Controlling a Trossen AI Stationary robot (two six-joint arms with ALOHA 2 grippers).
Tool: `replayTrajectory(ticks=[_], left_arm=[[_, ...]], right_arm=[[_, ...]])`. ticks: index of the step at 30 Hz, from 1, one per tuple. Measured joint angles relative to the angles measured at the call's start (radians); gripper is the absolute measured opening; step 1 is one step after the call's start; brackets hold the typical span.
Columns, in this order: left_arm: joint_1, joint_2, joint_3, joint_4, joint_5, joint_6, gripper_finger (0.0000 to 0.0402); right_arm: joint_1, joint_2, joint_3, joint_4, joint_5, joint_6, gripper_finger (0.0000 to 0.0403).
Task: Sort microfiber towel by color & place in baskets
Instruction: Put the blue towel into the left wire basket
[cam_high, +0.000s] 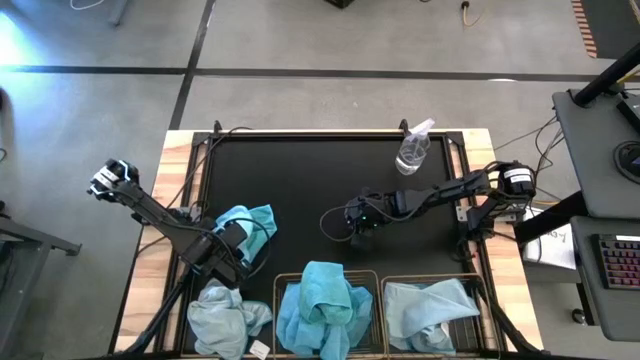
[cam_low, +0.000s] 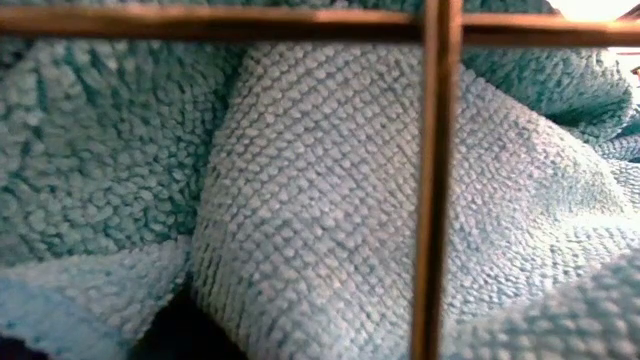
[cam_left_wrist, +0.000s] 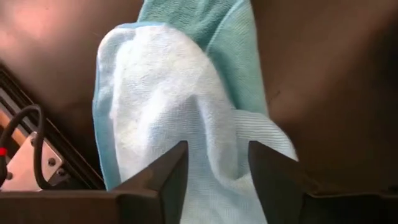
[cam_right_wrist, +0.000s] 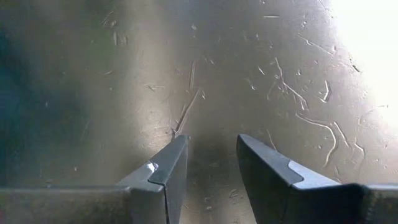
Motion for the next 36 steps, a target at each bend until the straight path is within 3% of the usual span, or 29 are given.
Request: replayTrajectory(ticks=[8, 22, 27, 34, 36], left_arm=[[0.000, 0.005, -0.100, 0.002, 0.023, -0.046, 0.0196], [0.000, 0.004, -0.237, 0.234, 0.071, -0.070, 0.0191], [0.000, 0.004, -0.237, 0.233, 0.111, -0.080, 0.0140], [0.000, 0.003, -0.214, 0.229, 0.130, -0.088, 0.0015], [0.000, 0.003, -0.194, 0.226, 0.130, -0.089, 0.0009]], right_arm=[[0.000, 0.000, 0.000, 0.000, 0.000, 0.000, 0.0134], [0.000, 0.000, 0.000, 0.003, 0.000, 0.000, 0.0134], [0.000, 0.000, 0.000, 0.004, 0.000, 0.000, 0.0134], [0.000, 0.000, 0.000, 0.028, 0.000, -0.001, 0.0134], [0.000, 0.000, 0.000, 0.028, 0.000, -0.002, 0.0134]])
